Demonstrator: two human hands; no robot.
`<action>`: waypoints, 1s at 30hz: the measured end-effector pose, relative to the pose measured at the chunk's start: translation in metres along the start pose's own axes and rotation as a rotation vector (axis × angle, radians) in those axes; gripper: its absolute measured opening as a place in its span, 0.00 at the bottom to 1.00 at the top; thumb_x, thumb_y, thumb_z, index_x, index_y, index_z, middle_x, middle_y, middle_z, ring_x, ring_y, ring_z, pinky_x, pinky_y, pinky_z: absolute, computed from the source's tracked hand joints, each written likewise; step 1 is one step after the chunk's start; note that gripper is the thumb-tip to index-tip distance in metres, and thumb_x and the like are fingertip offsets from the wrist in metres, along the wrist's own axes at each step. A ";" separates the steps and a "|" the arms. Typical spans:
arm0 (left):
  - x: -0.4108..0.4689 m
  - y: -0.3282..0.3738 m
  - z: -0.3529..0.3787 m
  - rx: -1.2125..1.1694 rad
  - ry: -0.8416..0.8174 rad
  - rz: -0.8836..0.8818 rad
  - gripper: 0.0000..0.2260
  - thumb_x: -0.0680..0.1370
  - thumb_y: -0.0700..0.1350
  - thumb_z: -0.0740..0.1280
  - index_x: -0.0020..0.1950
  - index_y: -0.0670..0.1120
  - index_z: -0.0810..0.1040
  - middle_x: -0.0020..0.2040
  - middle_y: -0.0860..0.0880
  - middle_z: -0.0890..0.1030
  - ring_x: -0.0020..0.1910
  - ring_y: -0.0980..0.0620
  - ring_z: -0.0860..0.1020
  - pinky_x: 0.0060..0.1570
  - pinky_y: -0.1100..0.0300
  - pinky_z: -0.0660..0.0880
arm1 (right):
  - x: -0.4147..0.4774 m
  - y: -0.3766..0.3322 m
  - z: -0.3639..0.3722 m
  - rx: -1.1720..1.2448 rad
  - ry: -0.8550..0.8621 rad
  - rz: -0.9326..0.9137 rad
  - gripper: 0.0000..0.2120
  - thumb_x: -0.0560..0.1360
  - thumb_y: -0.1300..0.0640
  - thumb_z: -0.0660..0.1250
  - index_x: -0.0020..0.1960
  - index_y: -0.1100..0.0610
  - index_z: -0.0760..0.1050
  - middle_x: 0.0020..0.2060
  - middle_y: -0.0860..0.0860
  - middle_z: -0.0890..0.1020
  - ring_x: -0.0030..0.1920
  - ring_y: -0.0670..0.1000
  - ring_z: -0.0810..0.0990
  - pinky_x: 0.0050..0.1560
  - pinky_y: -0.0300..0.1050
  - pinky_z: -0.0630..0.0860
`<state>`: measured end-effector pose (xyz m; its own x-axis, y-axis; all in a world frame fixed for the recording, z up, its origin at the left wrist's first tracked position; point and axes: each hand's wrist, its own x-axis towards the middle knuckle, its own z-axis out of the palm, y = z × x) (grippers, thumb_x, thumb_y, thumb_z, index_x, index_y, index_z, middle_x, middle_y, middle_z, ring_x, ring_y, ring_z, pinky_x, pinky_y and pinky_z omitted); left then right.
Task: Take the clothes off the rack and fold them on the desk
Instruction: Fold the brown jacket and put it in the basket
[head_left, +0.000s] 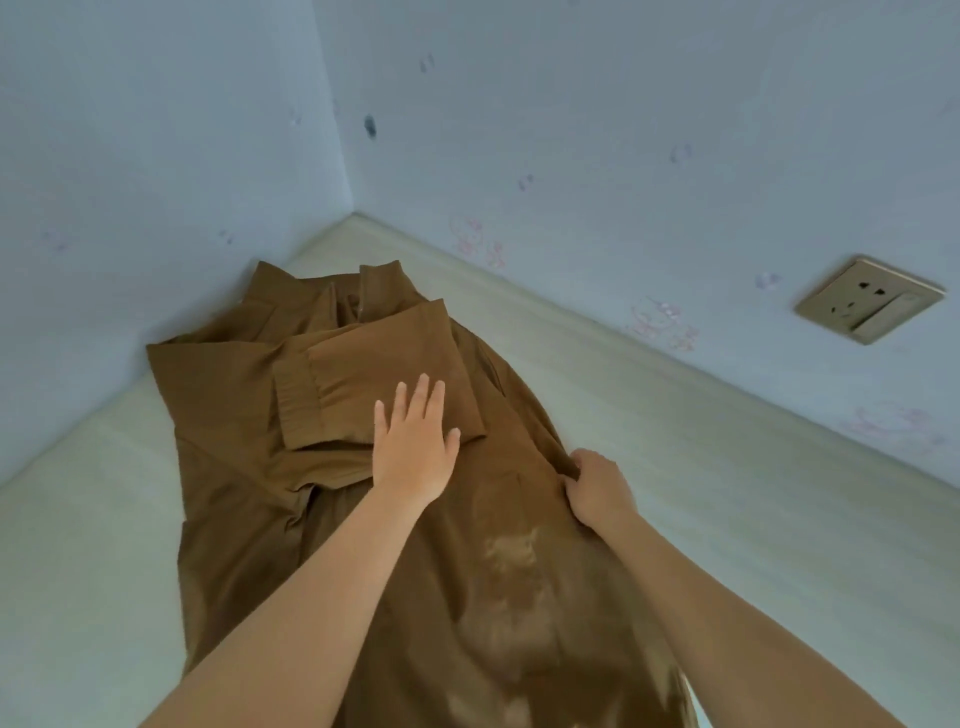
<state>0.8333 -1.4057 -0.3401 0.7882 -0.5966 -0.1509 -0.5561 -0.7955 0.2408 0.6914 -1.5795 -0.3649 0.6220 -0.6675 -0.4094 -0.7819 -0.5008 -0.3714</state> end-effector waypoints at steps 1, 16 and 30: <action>0.010 -0.001 0.010 0.034 -0.062 -0.025 0.30 0.82 0.60 0.49 0.79 0.53 0.40 0.79 0.49 0.41 0.78 0.44 0.42 0.75 0.40 0.43 | 0.008 0.005 -0.009 0.052 0.030 -0.014 0.04 0.78 0.54 0.63 0.48 0.53 0.74 0.45 0.53 0.80 0.46 0.55 0.78 0.49 0.50 0.77; 0.013 -0.072 0.053 0.173 -0.133 -0.063 0.38 0.66 0.77 0.30 0.73 0.66 0.32 0.76 0.55 0.30 0.76 0.46 0.34 0.69 0.34 0.36 | 0.117 0.029 -0.113 0.052 -0.175 -0.184 0.23 0.72 0.30 0.59 0.42 0.50 0.75 0.44 0.48 0.78 0.47 0.52 0.77 0.47 0.45 0.70; 0.000 -0.040 0.034 0.014 -0.043 -0.010 0.36 0.73 0.72 0.40 0.77 0.57 0.56 0.79 0.53 0.51 0.78 0.50 0.46 0.75 0.42 0.41 | 0.078 0.047 -0.099 0.532 -0.954 0.160 0.12 0.81 0.56 0.62 0.64 0.52 0.75 0.57 0.55 0.82 0.58 0.56 0.81 0.62 0.54 0.76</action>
<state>0.8468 -1.3775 -0.3822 0.7820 -0.5923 -0.1943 -0.5518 -0.8027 0.2261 0.6989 -1.7100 -0.3325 0.4716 0.1109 -0.8748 -0.8806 0.0076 -0.4738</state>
